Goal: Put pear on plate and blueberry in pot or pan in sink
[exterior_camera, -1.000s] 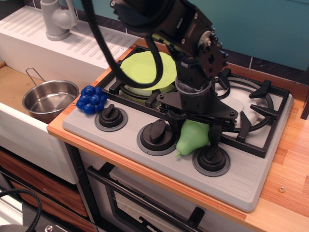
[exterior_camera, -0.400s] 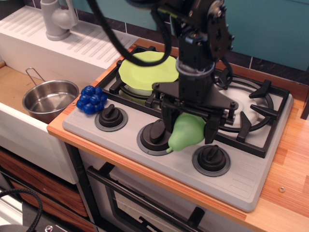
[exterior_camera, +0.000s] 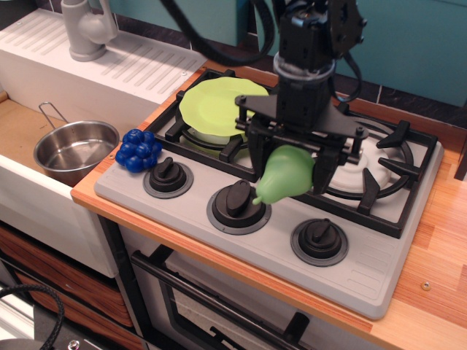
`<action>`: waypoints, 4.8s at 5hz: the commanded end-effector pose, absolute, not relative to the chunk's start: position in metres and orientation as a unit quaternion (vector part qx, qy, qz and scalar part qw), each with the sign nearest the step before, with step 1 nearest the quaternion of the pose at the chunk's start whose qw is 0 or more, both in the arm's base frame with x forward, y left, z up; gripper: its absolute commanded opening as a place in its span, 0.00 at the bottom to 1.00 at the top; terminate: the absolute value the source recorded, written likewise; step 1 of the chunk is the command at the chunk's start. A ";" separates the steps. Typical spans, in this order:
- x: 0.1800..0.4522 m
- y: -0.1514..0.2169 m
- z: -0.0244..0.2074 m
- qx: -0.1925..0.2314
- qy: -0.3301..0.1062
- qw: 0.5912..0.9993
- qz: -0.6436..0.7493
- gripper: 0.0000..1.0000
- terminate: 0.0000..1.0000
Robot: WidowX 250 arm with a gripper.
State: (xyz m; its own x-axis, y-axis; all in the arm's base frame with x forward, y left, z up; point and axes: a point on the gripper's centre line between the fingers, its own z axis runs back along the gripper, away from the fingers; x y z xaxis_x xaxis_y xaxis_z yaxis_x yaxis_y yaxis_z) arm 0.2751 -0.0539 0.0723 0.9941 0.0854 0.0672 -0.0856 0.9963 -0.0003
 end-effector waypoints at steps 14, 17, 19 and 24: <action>0.383 0.052 0.099 -0.017 -0.098 0.994 -0.035 1.00 0.00; 0.357 0.035 0.130 -0.020 -0.098 0.995 -0.025 1.00 0.00; 0.336 0.020 0.147 -0.011 -0.089 0.995 -0.036 1.00 0.00; 0.336 0.020 0.147 -0.011 -0.089 0.995 -0.036 1.00 0.00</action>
State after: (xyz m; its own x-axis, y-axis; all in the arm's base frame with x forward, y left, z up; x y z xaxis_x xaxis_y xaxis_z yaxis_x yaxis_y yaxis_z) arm 0.3326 0.0221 0.1225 0.9916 -0.0688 0.1095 0.0719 0.9971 -0.0242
